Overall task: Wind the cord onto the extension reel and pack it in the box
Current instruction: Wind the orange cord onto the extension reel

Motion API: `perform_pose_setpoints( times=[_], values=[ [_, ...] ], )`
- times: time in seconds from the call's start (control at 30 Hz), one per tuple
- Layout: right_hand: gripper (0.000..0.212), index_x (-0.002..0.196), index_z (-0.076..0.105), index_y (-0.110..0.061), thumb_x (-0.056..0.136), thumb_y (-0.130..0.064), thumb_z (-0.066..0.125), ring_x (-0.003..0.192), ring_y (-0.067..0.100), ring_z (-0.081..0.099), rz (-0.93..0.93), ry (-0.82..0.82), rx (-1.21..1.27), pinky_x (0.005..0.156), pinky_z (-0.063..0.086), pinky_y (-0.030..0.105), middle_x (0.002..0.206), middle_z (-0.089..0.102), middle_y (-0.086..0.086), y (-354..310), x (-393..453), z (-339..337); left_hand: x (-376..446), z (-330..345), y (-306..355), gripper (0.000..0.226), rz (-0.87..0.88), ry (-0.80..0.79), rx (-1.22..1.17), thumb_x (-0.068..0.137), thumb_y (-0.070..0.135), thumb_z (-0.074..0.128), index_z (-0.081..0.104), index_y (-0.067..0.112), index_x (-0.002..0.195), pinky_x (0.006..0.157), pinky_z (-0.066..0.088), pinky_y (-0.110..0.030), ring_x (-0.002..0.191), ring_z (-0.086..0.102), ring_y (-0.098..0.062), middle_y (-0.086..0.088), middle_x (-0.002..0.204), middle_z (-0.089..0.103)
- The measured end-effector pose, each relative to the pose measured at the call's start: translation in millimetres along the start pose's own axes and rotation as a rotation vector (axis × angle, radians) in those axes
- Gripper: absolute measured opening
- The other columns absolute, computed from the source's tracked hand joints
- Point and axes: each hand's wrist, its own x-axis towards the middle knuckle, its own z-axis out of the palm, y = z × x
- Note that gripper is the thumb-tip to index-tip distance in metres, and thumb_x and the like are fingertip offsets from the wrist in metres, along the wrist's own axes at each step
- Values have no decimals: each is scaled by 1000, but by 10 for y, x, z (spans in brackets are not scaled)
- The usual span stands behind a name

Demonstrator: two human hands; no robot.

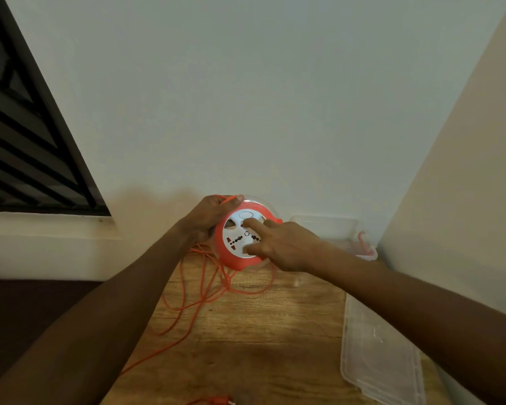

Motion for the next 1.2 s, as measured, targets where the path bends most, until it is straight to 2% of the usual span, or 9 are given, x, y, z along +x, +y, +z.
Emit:
perform_pose_setpoints(
  times=[0.17, 0.37, 0.5, 0.63, 0.77, 0.87, 0.97, 1.07, 1.2],
  values=[
    [34, 129, 60, -34, 96, -25, 57, 114, 36, 52, -91, -174, -201, 74, 57, 46, 159, 17, 13, -50, 174, -126, -4, 84, 88, 46, 2, -62, 57, 81, 56, 75, 81, 16, 105, 63, 63, -35, 84, 80, -30, -16, 103, 81],
    [50, 149, 32, -41, 102, -30, 44, 106, 39, 60, 0, -297, -261, 80, 55, 43, 151, 29, 24, -144, 328, -163, -36, 78, 88, 29, 6, -20, 70, 90, 45, 73, 83, 19, 100, 63, 63, -32, 81, 80, -27, -13, 98, 82],
    [63, 151, 26, -33, 96, -30, 56, 96, 31, 65, 82, -145, -243, 67, 53, 39, 120, 59, 16, -111, 357, -99, -58, 59, 53, 24, 26, 16, 3, 94, 42, 70, 83, 24, 102, 64, 64, -36, 83, 80, -28, -13, 99, 82],
    [69, 148, 33, -28, 88, -47, 61, 89, 32, 69, 421, 91, 51, 67, 55, 39, 111, 70, 11, -134, 363, 18, -45, 70, 93, 33, 92, 67, -28, 87, 48, 73, 83, 21, 103, 65, 64, -36, 84, 80, -30, -13, 100, 82],
    [73, 152, 26, -20, 91, -51, 52, 112, 28, 63, 790, 115, 812, 86, 51, 37, 137, 57, 8, -179, 445, 42, 6, 51, 64, 35, 116, 165, -38, 95, 39, 71, 80, 5, 99, 69, 64, -39, 78, 77, -28, -20, 97, 80],
    [87, 155, 8, -18, 90, -43, 59, 80, 21, 74, 816, 58, 1134, 72, 58, 33, 125, 61, 2, -260, 410, 1, 14, 42, 77, 38, 94, 164, -67, 96, 37, 70, 78, 1, 97, 72, 62, -40, 77, 75, -30, -22, 95, 78],
    [78, 149, 25, -14, 86, -42, 60, 94, 30, 68, 719, 86, 590, 73, 56, 39, 114, 68, 8, -234, 278, -13, -12, 52, 103, 39, 54, 121, -115, 96, 41, 67, 77, 3, 101, 77, 59, -43, 86, 69, -37, -30, 105, 72],
    [48, 131, 51, -16, 86, -28, 60, 82, 34, 67, 482, 167, 196, 58, 48, 36, 102, 68, 10, -119, 160, -137, -6, 53, 126, 47, 50, 106, -125, 98, 40, 65, 72, -4, 112, 82, 58, -47, 94, 66, -43, -38, 118, 68],
    [37, 117, 67, -22, 82, -10, 67, 95, 31, 61, 30, -2, -44, 51, 44, 33, 136, 48, 14, 34, 78, -251, -17, 49, 174, 35, 51, 25, -20, 100, 39, 63, 79, 9, 105, 71, 65, -42, 82, 75, -33, -25, 106, 77]
  ],
)
